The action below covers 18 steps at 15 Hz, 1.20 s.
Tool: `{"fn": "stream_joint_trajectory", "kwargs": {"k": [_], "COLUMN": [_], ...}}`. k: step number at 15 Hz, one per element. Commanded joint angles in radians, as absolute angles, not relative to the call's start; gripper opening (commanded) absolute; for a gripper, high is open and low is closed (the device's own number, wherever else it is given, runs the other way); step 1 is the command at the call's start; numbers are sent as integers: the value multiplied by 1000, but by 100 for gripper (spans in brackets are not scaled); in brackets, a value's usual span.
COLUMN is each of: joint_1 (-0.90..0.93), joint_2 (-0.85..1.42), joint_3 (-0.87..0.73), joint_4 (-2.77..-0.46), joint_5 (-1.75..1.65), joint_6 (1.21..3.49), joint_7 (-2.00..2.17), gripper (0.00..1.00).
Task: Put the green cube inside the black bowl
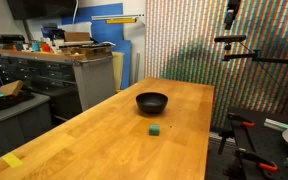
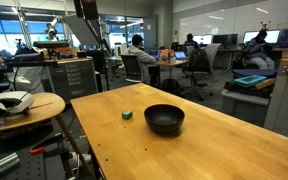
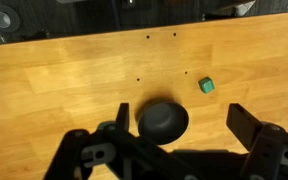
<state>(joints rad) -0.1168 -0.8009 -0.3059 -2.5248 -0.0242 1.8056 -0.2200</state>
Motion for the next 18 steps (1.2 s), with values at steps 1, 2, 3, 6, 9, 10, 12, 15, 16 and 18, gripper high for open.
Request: {"fn": "stream_joint_trajectory", "kwargs": {"k": [1,2,3,6,9,10,12,15,16,18], "joint_1": [-132,-132,-132,-132,-132,-134,-132,-126,-128,-130], "joint_2": [-797,-798,-800,-800,-800,-796,-785,-766,-761,-747], "joint_3": [-294,-294,-294,-295,-295,-290,-278,-251,-232,-192], "joint_4": [-2519,-2516,-2515,-2514,-2514,-2516,-2521,-2527,-2535,-2555], "joint_5": [-14,-14,-14,-14,-14,-4,13,65,83,118], "joint_6": [1804,1804,1804,1804,1804,1813,1827,1852,1873,1931], "joint_7": [-230,-230,-229,-229,-229,-209,-176,-112,-77,-3], "gripper": [100,100,100,100,100,100,100,100,100,100]}}
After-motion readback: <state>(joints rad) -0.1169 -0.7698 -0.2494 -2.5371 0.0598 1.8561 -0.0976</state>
